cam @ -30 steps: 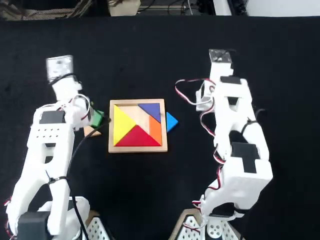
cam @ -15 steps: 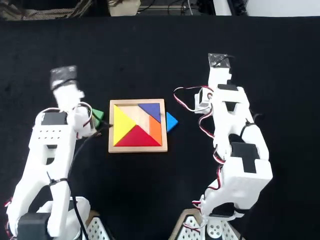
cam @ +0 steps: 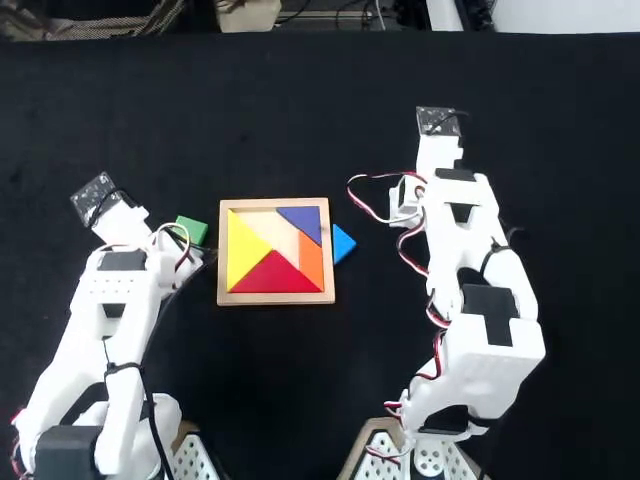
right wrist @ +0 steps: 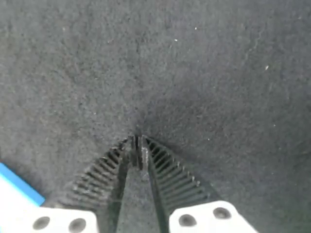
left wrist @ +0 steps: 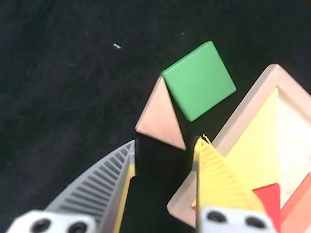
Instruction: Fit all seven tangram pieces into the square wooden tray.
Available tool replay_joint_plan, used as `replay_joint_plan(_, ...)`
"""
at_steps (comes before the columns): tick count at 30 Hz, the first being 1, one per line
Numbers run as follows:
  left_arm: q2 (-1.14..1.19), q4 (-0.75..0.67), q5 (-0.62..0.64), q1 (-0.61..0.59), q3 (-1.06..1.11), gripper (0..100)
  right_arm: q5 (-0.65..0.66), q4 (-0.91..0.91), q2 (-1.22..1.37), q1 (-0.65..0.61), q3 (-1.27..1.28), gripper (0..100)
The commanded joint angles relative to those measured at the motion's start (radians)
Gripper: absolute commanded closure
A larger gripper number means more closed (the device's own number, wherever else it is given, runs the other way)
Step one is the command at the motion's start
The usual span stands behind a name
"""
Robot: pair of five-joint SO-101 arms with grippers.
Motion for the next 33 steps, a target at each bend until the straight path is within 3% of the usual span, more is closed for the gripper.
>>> replay_joint_plan(1,-0.017,-0.068,0.009,0.001,0.01,80,-0.002,-0.014,-0.05,-0.014,-0.002,98.7)
replay_joint_plan(8,-0.015,-0.075,0.066,-0.05,-0.004,80,0.028,-0.014,-0.05,-0.035,0.001,98.7)
replay_joint_plan(15,-0.002,-0.066,0.049,-0.018,-0.005,80,0.052,-0.014,-0.048,-0.04,0.001,98.8)
replay_joint_plan(20,0.152,-0.061,0.051,-0.033,-0.094,81,0.052,-0.012,-0.048,-0.04,0.002,98.8)
replay_joint_plan(27,0.384,0.101,0.092,-0.047,-0.318,81,0.052,-0.014,-0.048,-0.04,0.002,98.8)
replay_joint_plan(33,0.427,0.103,0.094,-0.05,-0.358,81,0.054,-0.015,-0.048,-0.04,0.002,98.8)
